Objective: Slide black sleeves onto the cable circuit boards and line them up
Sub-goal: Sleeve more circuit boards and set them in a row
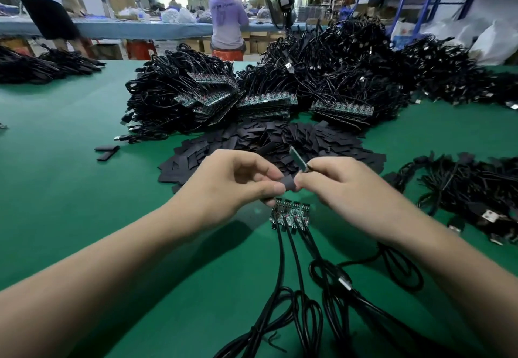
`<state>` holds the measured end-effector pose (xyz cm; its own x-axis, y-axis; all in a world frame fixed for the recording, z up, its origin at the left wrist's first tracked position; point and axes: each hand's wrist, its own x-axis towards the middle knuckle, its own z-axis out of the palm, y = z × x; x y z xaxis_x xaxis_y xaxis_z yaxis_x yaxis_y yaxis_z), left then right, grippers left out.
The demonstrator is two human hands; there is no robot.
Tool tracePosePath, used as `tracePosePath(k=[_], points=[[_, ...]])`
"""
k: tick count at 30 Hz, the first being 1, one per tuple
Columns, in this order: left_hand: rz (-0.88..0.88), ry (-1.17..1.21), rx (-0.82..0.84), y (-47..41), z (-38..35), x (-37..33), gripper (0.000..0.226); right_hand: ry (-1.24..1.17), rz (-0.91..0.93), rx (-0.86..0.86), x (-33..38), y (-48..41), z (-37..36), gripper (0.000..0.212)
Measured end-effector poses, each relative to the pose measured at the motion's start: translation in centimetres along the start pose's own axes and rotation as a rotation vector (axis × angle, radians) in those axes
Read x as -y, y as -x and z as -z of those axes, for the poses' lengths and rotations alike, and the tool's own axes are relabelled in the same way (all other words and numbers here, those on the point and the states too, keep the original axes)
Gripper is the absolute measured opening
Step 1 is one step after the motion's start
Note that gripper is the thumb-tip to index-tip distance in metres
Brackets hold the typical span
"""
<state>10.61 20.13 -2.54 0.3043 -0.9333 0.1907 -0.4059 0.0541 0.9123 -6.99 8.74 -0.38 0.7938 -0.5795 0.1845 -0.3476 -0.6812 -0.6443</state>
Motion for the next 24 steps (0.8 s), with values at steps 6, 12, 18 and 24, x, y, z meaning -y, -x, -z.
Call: tracePosePath(k=[6,12,18,24], points=[[-0.051,-0.012,-0.086,1.9,-0.3,0.3,0.018,-0.089,0.051,0.064,0.1,0.4,-1.4,0.037],[-0.332,-0.469,-0.208,2.6,-0.5,0.4,0.025,-0.085,0.062,0.057,-0.2,0.4,-2.4,0.036],[-0.289,-0.405,-0.308,2.8,0.8,1.1,0.021,-0.272,0.012,-0.021,-0.6,0.1,-1.5,0.058],[-0.251,-0.337,-0.354,2.6,1.5,1.6,0.018,-0.146,0.061,0.051,-1.5,0.2,-0.9,0.034]])
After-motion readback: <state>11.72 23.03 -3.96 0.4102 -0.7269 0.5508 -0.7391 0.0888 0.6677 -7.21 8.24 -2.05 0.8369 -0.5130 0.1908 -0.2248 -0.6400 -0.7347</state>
